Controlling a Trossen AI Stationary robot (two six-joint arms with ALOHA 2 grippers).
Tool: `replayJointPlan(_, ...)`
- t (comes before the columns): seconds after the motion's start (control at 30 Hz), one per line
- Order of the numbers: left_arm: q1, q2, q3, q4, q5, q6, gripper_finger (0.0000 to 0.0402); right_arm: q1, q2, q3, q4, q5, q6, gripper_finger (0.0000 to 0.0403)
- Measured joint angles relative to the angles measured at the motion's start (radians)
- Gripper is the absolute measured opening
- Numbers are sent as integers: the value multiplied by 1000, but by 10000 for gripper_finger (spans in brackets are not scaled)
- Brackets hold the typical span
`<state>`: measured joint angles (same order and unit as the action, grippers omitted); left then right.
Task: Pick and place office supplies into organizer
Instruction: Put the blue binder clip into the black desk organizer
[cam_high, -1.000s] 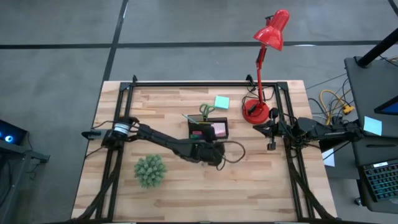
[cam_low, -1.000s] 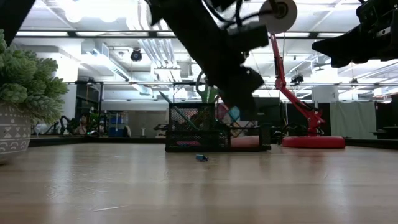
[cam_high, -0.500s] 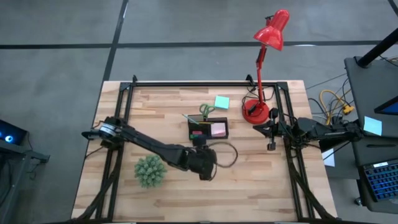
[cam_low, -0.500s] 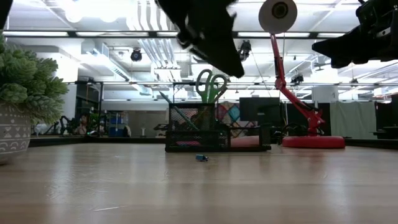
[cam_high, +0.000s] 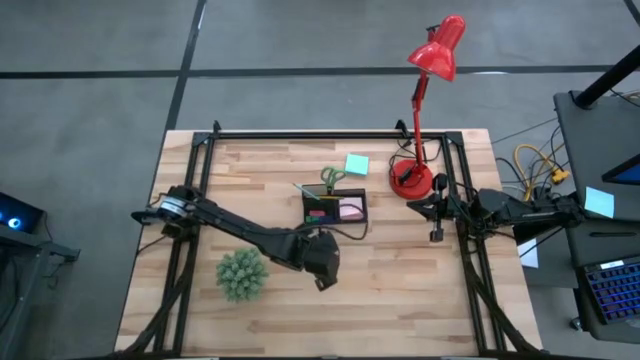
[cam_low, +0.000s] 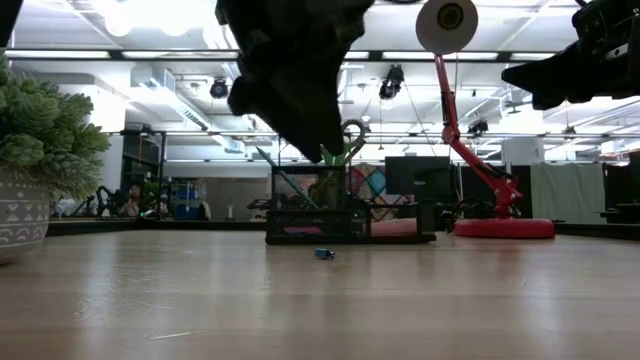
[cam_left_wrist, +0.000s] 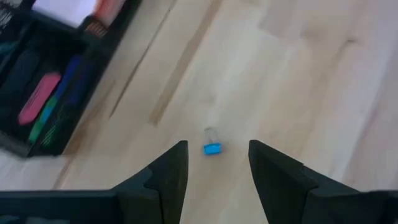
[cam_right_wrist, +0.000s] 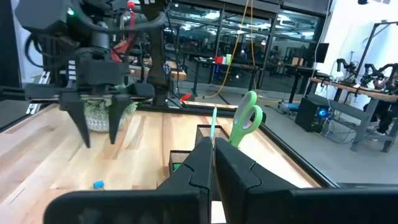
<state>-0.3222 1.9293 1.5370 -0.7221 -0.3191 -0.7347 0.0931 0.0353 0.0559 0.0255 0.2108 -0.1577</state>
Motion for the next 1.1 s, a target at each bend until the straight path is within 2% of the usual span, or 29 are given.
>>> replayJointPlan(0.1,8,0,-4,-31,1,-48,155,0,0,0,0,0,0,9)
replayJointPlan(0.3,22,33,0,-30,4,-49,155,0,0,0,-1,0,-3,8)
replayJointPlan(0.43,31,63,0,-32,57,-68,155,0,-1,0,-6,0,-5,9)
replayJointPlan(1.1,34,117,1,4,52,-231,155,0,-1,0,-15,0,-11,9)
